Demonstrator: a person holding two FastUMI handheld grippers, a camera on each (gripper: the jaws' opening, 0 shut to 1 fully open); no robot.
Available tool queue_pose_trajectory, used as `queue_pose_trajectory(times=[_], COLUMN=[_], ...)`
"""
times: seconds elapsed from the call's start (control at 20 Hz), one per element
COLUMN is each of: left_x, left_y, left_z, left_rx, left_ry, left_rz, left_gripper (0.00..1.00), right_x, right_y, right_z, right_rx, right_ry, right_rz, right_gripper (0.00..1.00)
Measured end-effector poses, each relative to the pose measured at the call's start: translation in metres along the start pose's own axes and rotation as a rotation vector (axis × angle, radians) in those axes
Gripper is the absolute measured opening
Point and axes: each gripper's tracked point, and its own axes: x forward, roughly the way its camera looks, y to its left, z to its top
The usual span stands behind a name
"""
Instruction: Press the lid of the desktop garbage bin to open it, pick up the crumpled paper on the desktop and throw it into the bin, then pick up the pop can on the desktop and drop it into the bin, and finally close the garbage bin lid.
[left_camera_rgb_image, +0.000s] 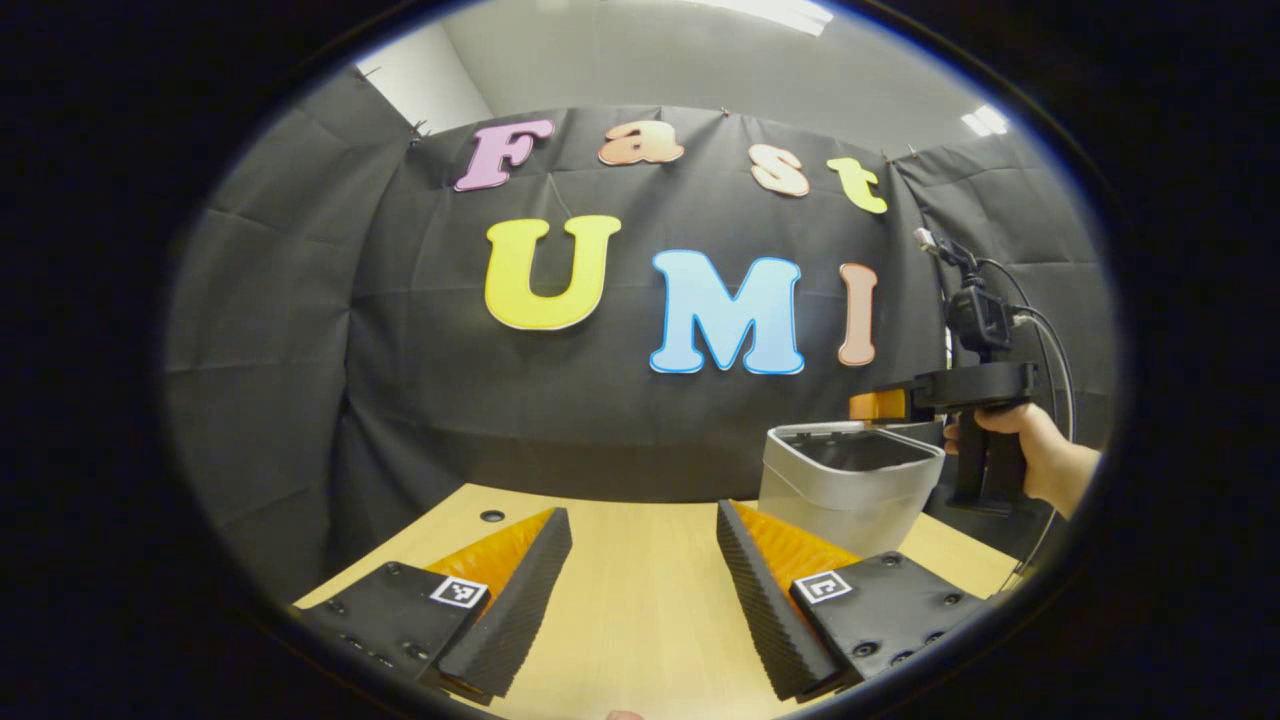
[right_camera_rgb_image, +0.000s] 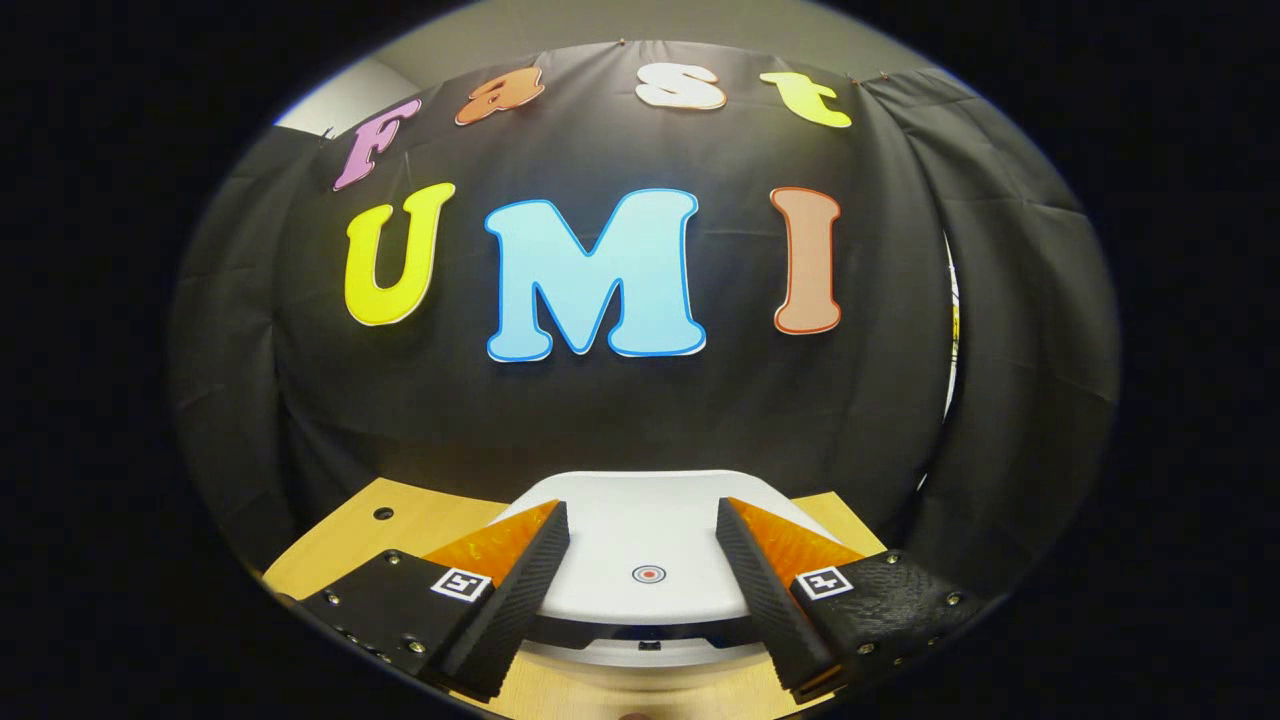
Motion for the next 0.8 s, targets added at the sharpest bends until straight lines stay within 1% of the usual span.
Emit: queue_pose_trajectory(times=[0.1, 0.35, 0.55, 0.8], left_x=[0.001, 0.000, 0.001, 0.000], left_y=[0.002, 0.008, 0.008, 0.010], left_z=[-0.002, -0.004, -0.006, -0.008], left_rx=[-0.003, -0.009, -0.008, 0.002], left_ry=[0.001, 0.005, 0.009, 0.018], left_rz=[0.005, 0.019, 0.022, 0.017], left_gripper=[0.96, 0.96, 0.96, 0.96], right_x=[0.002, 0.008, 0.012, 0.013], right_y=[-0.001, -0.003, -0.004, -0.004], right_z=[-0.004, -0.010, -0.018, -0.027], right_rx=[0.009, -0.005, 0.003, -0.025], right_ry=[-0.002, -0.061, -0.077, -0.084], right_rz=[-0.004, -0.012, -0.012, -0.024], right_gripper=[0.95, 0.95, 0.95, 0.95])
